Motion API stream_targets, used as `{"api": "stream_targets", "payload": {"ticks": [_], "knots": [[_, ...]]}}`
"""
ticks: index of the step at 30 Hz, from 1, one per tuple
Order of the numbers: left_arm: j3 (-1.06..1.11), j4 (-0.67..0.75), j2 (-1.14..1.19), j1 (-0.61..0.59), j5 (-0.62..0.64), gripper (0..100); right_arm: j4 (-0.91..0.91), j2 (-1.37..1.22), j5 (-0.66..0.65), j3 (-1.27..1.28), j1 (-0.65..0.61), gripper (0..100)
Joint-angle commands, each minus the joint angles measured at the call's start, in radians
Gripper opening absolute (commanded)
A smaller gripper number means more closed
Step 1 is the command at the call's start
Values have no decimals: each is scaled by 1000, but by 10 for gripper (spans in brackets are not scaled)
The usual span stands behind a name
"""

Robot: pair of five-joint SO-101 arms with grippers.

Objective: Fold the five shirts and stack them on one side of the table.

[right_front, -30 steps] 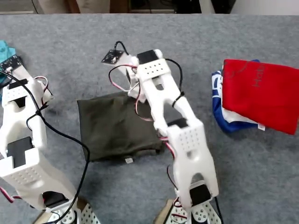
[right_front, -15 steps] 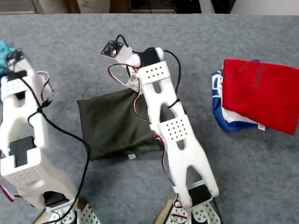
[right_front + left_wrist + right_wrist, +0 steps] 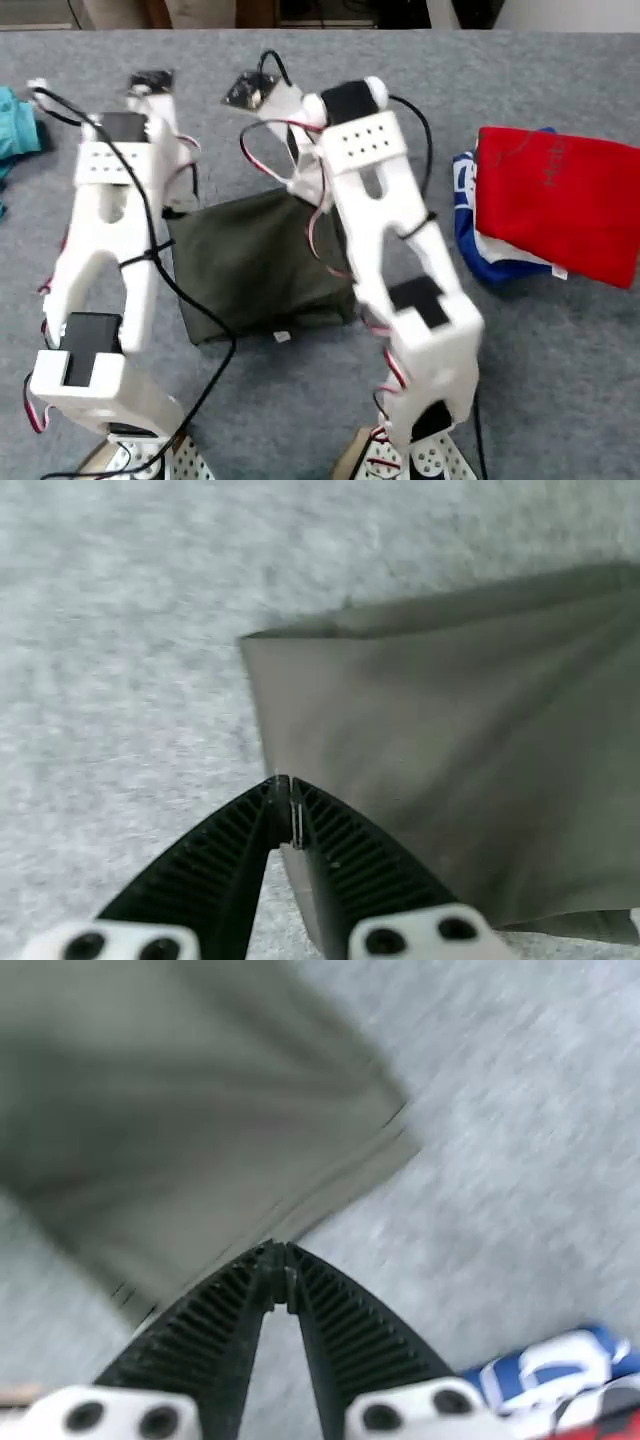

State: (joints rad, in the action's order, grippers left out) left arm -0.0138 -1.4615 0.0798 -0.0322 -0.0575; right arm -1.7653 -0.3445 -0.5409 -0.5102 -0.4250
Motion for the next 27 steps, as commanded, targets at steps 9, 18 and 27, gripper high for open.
{"api": "stream_targets", "payload": {"ticks": [9,18,27], "knots": [[379,499,-44,-31,23,20,404,300,9,779,5,3],[282,571,133,-132,71,20,618,300,3,1015,84,3],[-58,322,358,-135,77,20,450,423,3,898,96,3]]}}
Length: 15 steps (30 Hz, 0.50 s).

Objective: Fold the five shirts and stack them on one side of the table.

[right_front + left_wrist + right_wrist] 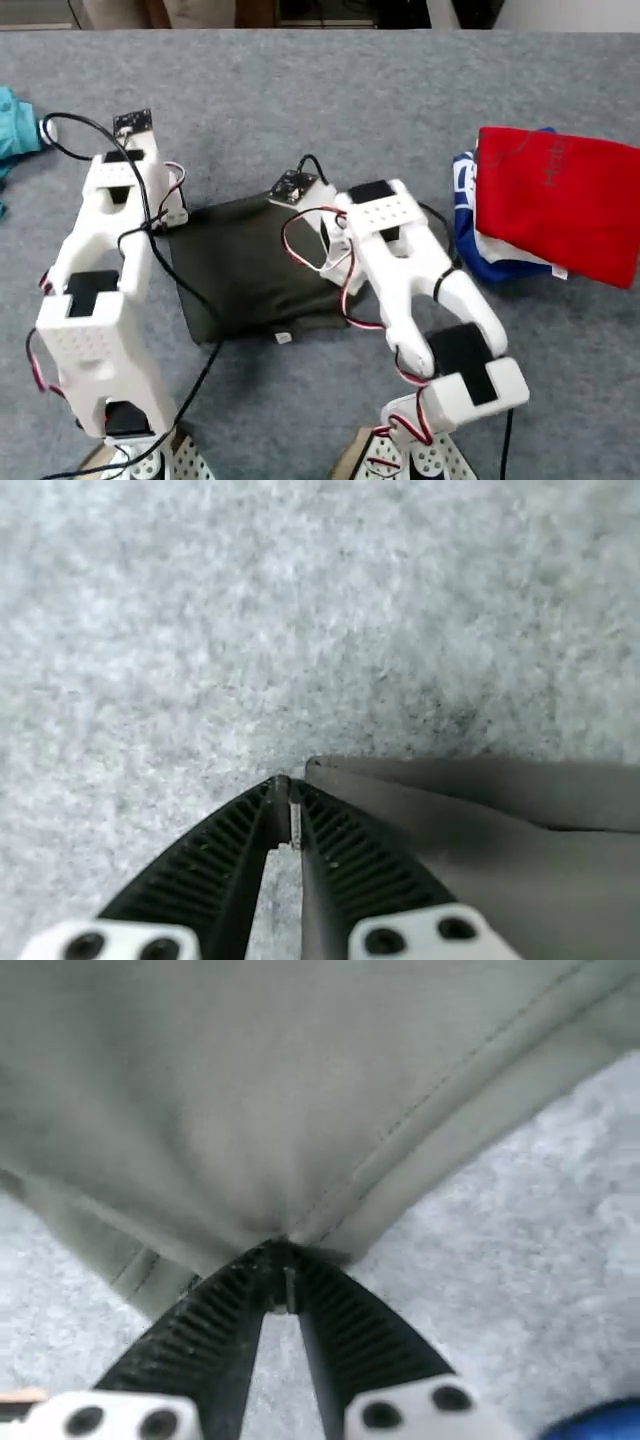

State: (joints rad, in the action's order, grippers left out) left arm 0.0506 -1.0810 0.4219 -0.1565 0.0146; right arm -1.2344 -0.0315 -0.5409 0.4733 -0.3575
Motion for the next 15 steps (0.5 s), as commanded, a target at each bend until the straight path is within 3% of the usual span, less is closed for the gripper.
{"api": "stream_targets", "payload": {"ticks": [1,9,15], "knots": [[-149,-83,18,-12,2,20,-123,140,3,-111,30,3],[-273,-290,-136,-40,-38,20,-371,414,3,-139,38,3],[-213,-408,-390,-133,-157,20,-476,627,3,-61,159,5]]}}
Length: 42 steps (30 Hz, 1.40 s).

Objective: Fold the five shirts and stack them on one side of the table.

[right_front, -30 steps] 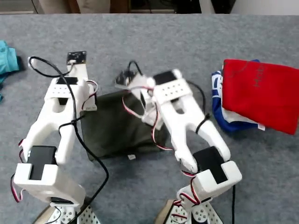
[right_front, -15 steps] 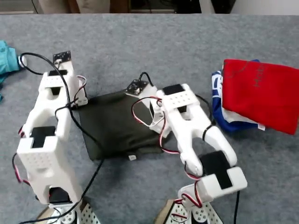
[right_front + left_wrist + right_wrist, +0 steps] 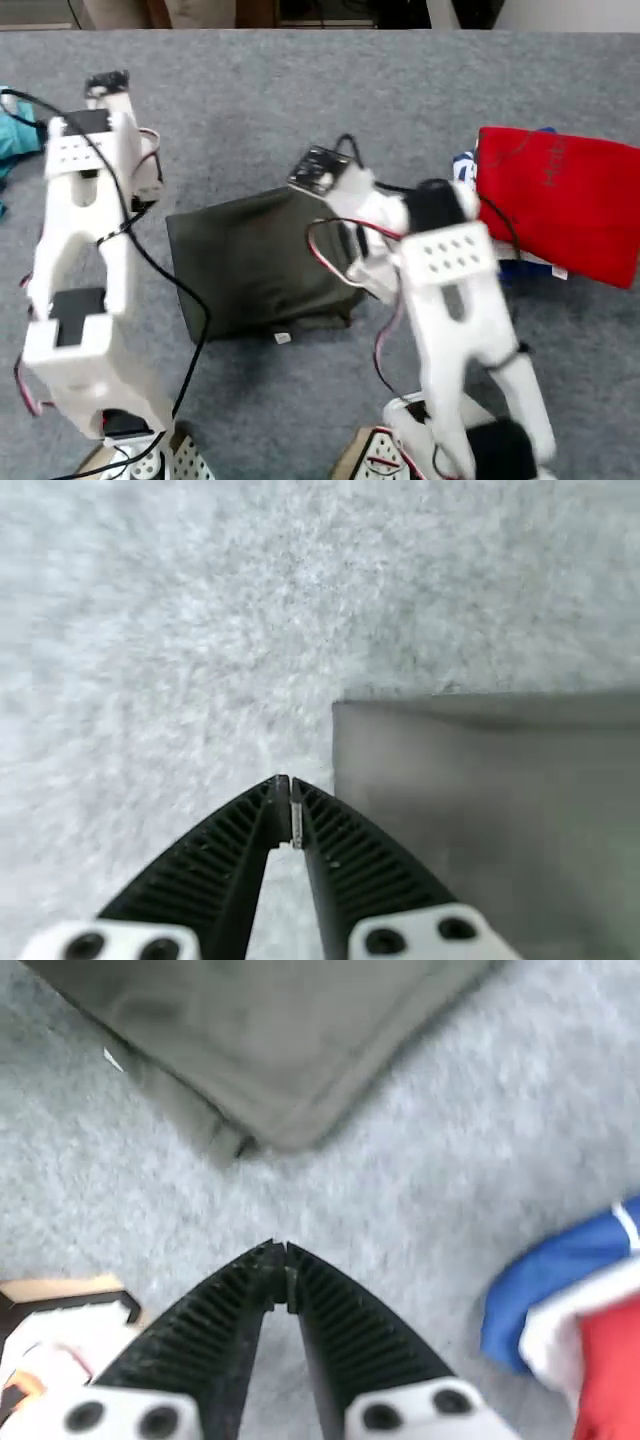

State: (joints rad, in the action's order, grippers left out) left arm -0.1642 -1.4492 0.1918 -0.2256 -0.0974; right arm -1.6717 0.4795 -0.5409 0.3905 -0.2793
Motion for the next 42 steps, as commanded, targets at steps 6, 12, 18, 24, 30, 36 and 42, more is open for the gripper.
{"api": "stream_targets", "payload": {"ticks": [6,12,18,24,30,36,42], "knots": [[224,-46,-435,-249,-190,20,-81,303,11,134,249,4],[526,26,-673,-368,-253,20,-44,331,344,254,222,5],[853,124,-849,-382,-247,20,26,185,712,223,-15,115],[1142,370,-963,-428,-245,20,97,-84,1083,81,-125,207],[1382,554,-1006,-428,-245,20,114,-260,1247,-12,-206,316],[1493,689,-1013,-433,-245,20,249,-384,1375,-13,-291,382],[1493,694,-1013,-431,-245,20,405,-584,1501,-18,-308,372]]}}
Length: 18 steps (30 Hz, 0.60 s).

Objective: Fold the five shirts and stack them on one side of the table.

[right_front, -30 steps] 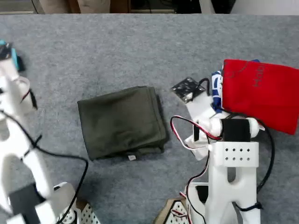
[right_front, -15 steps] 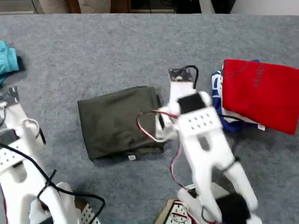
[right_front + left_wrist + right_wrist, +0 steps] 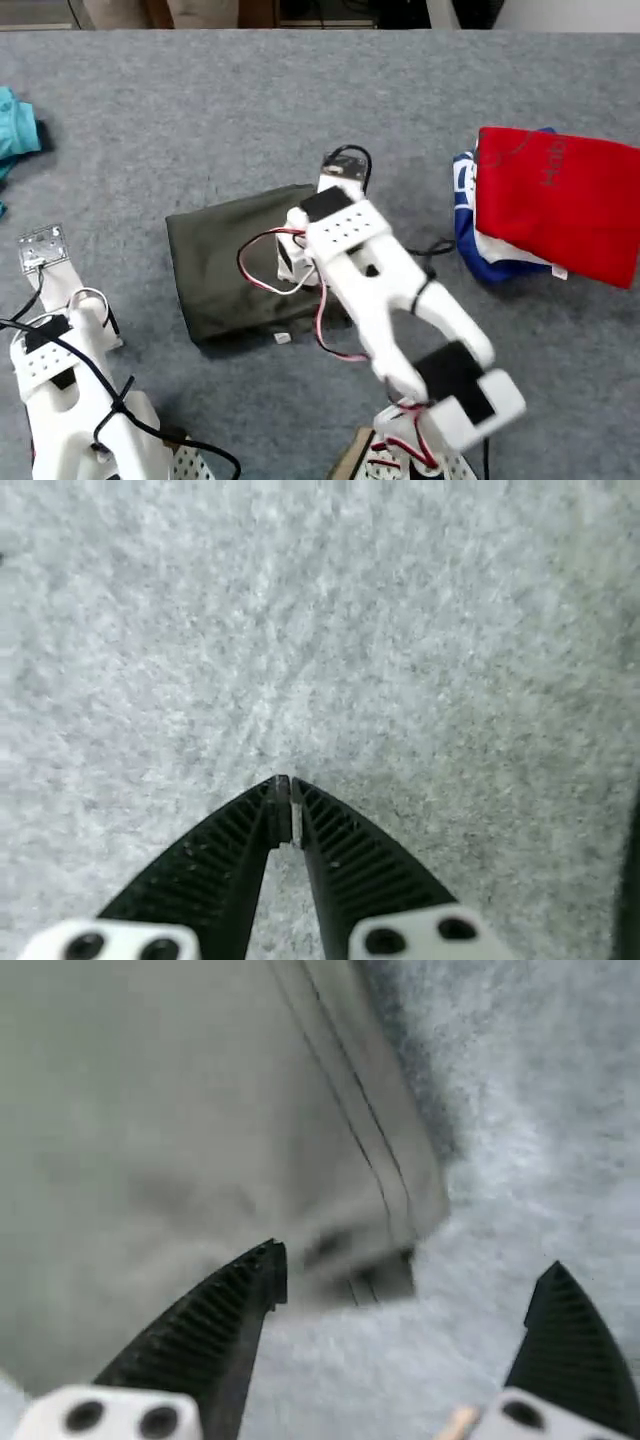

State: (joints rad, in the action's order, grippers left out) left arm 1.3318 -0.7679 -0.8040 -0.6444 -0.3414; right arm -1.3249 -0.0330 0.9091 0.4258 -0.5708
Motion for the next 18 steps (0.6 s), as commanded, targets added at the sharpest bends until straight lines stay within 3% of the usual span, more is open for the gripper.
{"api": "stream_targets", "payload": {"ticks": [1,7,11,18], "knots": [[-3,12,-18,-12,-2,20,81,-107,58,-54,-16,372],[-3,12,-18,-12,-2,20,244,-277,71,-54,-15,369],[-3,12,-18,-12,-2,20,258,-321,63,-67,-8,360],[-3,12,-18,-11,-3,20,249,-318,46,-74,4,98]]}}
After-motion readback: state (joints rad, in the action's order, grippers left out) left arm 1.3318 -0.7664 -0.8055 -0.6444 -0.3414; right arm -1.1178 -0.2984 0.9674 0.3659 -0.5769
